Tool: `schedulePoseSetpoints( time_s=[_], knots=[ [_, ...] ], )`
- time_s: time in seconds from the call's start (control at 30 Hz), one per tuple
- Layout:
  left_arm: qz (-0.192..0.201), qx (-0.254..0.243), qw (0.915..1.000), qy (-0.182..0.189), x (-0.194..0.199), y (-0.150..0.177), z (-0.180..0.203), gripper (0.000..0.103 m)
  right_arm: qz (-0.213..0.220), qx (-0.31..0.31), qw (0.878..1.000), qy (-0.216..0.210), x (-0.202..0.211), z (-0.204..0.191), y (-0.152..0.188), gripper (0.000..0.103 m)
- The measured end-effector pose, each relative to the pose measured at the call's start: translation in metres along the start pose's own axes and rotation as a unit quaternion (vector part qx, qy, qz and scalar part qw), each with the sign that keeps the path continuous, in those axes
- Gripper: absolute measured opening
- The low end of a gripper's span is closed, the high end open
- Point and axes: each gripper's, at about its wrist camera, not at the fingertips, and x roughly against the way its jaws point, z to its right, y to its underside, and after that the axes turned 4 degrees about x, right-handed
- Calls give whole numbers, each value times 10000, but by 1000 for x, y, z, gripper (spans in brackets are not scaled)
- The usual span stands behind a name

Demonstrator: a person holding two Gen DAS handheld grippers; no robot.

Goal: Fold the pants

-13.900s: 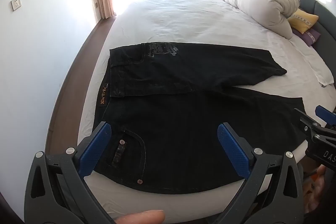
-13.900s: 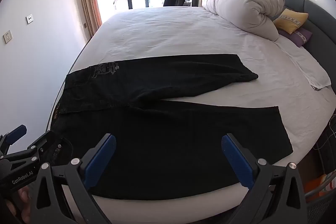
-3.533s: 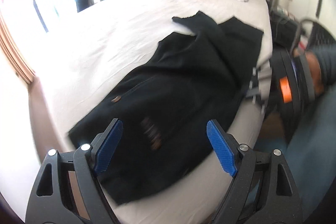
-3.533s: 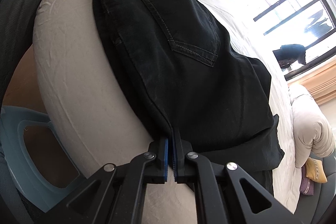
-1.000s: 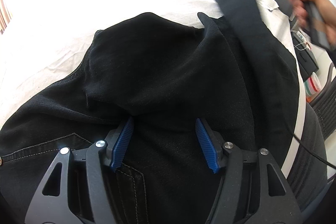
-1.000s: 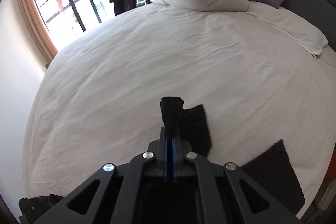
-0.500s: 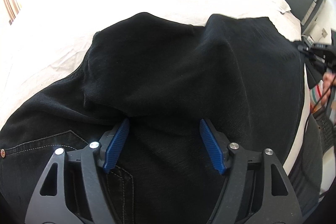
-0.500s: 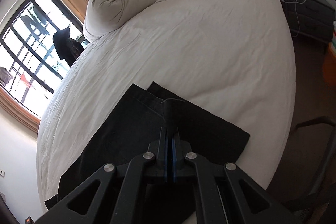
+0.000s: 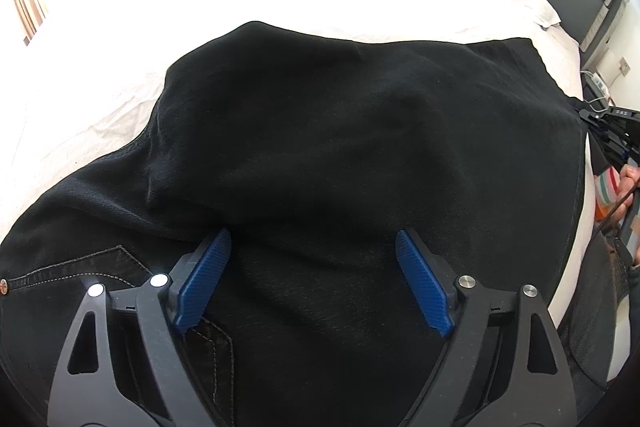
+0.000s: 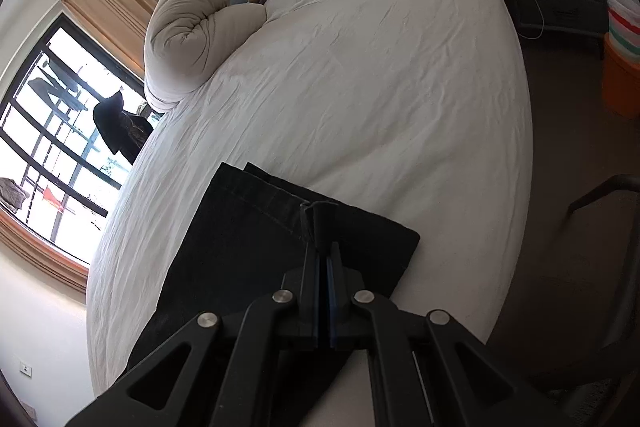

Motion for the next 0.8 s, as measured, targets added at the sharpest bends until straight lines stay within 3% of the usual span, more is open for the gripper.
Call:
schedulePoseSetpoints(
  time_s=[0.1,0.27,0.53,0.73,0.8],
  knots=[
    [36,11,10000,25,-2,2,2,85,88,-164,9997,-164,9,1,-3,3],
    [165,-102,9998,-5,-13,8,5,92,478,705,9960,-287,33,-45,-14,3],
    [275,-108,9995,82,-16,10,2,93,718,1227,9883,-547,46,-85,-29,3],
    [336,-138,9993,100,-15,18,-3,95,990,1542,9821,-444,64,-88,-23,3],
    [329,-197,9992,65,-11,24,-6,97,816,1654,9824,-289,55,-87,-19,3]
  ],
)
